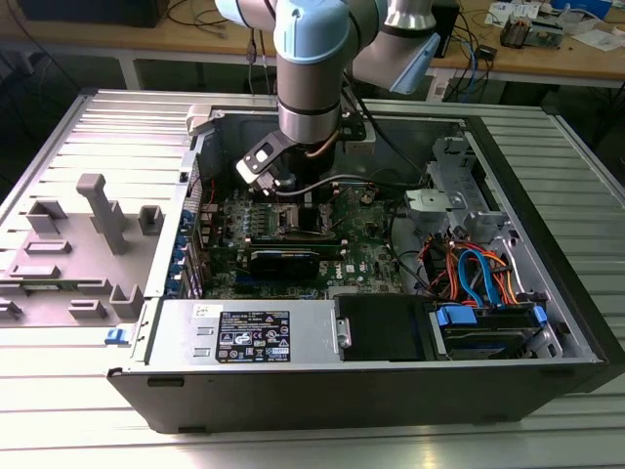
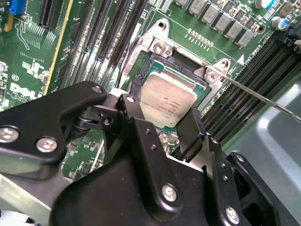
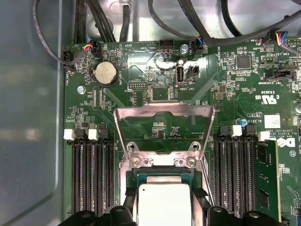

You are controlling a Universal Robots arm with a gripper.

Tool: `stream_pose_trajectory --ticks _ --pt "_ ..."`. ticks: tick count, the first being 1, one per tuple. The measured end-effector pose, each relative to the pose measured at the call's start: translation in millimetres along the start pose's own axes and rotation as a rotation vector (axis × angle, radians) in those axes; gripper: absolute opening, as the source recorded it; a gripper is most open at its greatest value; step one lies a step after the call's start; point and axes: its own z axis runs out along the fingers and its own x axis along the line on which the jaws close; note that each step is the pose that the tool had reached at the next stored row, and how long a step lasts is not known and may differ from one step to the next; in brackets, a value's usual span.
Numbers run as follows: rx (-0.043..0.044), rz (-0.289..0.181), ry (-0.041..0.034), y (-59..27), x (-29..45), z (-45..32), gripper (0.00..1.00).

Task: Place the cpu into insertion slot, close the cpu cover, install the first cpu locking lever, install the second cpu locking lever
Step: 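Place the cpu into insertion slot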

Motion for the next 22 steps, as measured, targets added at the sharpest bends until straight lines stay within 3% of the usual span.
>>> stream_pose_trajectory --ticks 15,17,22 --pt "-0.0002 0.000 0.0012 0.2 0.4 3.2 0.54" --pt "-0.0004 0.000 0.0006 0.2 0.4 3.2 0.62" --pt "0.0001 0.000 0.0001 0.1 0.2 3.0 0.62"
